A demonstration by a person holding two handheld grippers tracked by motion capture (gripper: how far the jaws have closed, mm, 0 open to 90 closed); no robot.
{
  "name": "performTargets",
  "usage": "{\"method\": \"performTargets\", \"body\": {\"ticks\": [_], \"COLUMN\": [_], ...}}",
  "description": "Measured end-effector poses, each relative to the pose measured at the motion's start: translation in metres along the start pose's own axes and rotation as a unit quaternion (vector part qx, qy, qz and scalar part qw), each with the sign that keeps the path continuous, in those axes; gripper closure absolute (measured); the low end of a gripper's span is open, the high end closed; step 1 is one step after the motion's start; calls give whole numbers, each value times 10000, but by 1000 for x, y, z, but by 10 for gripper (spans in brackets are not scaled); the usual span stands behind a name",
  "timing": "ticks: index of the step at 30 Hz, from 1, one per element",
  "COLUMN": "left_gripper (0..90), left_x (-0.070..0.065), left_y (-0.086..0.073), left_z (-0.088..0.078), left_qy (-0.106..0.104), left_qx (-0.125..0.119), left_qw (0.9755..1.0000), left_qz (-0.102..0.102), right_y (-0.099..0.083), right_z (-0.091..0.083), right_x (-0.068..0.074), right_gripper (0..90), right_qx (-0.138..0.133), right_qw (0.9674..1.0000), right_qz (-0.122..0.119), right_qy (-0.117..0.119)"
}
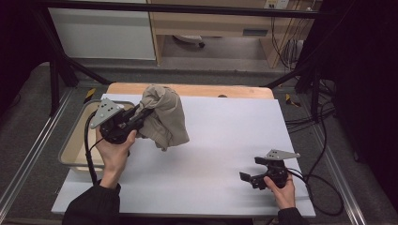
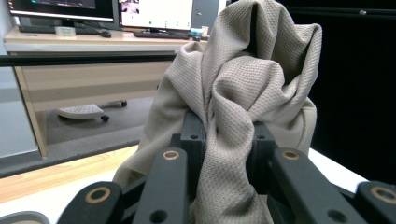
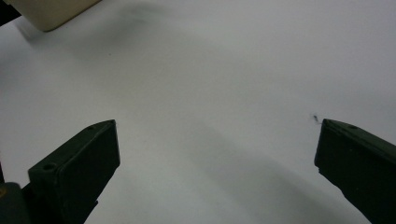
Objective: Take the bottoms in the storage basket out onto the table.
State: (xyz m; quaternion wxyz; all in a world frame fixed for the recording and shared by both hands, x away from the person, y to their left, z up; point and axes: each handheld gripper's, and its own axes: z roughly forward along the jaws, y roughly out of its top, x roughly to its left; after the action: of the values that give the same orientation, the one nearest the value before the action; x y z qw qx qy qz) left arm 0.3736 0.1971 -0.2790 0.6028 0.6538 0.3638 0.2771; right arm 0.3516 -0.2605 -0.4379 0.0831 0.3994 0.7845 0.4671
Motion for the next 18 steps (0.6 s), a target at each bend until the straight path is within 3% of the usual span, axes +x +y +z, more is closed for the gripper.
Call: {"method": "performTargets", "body": {"ticks": [18], "left_gripper": [741], "left_x": [-15], "left_y": [-18], "left_z": [23], "left_qy": [-178], "left_qx": [305], "left_qw": [9994], "left_qz": [70], "right_y": [0], "right_z": [0], "right_x": [0], "right_gripper": [6], "right_qx": [7], "right_qw": [10000], "right_qz": [10], "right_qy": [1]}}
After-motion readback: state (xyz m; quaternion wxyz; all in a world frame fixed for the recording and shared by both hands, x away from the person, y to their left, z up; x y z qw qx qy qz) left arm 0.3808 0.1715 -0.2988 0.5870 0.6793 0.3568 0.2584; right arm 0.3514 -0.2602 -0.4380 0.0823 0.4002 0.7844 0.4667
